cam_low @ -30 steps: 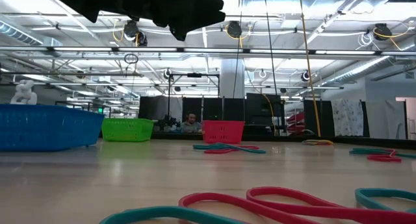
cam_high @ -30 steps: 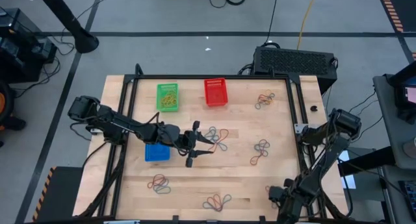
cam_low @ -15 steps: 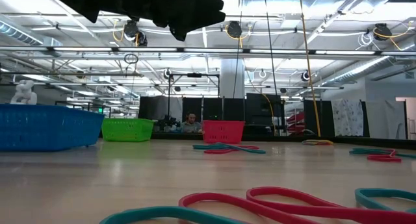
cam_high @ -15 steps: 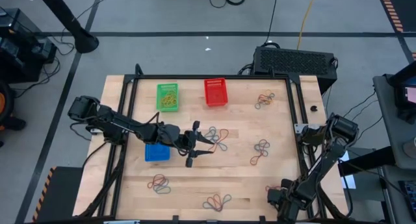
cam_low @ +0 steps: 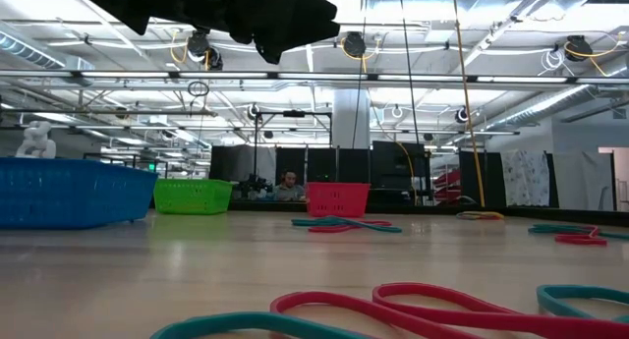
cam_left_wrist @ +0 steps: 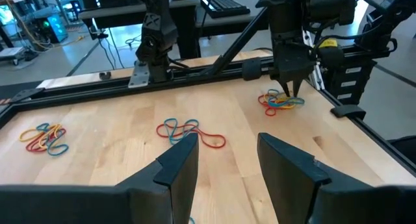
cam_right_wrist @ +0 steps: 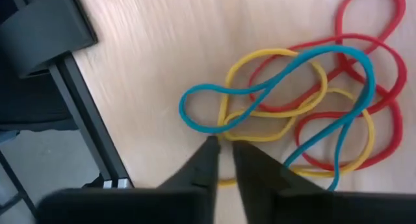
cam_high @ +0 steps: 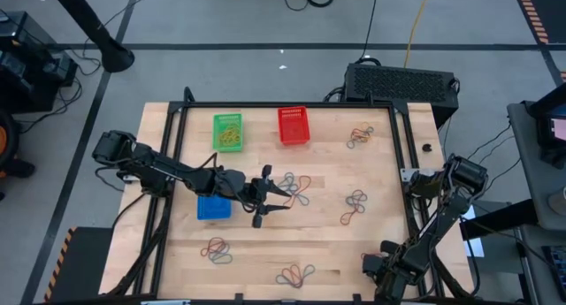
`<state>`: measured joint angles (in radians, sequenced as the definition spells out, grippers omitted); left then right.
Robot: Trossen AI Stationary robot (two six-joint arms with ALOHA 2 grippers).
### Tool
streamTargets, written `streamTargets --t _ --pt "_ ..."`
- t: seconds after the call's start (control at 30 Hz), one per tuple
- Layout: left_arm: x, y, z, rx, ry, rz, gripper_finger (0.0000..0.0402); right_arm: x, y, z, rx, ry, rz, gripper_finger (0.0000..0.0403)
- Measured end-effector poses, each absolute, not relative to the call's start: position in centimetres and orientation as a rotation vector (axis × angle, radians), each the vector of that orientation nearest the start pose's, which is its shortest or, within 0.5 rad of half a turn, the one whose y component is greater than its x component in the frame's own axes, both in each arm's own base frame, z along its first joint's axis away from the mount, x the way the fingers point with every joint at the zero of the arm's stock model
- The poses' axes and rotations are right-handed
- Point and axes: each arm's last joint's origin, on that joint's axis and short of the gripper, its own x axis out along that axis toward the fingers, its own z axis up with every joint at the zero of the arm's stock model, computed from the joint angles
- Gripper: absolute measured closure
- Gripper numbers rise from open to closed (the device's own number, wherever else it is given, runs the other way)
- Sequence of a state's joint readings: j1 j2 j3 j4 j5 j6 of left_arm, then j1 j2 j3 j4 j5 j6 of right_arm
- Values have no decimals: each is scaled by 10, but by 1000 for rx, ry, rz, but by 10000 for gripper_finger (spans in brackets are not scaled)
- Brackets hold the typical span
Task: Sort rubber bands into baskets
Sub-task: Put the yellow rubber band into the green bin
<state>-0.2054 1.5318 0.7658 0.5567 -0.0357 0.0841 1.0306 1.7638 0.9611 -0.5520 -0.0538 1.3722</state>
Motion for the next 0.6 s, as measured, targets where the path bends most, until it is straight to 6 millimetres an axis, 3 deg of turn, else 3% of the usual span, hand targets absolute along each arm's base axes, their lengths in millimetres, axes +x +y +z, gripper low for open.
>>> streamTargets --t 0.07,0.27,0.6 --pt "316 -65 221 109 201 -178 235 156 263 134 436 1516 -77 394" --pt "316 -65 221 109 200 -178 235 155 263 141 483 1559 -33 401" --pt "316 -65 221 109 199 -178 235 147 250 176 568 1533 -45 402"
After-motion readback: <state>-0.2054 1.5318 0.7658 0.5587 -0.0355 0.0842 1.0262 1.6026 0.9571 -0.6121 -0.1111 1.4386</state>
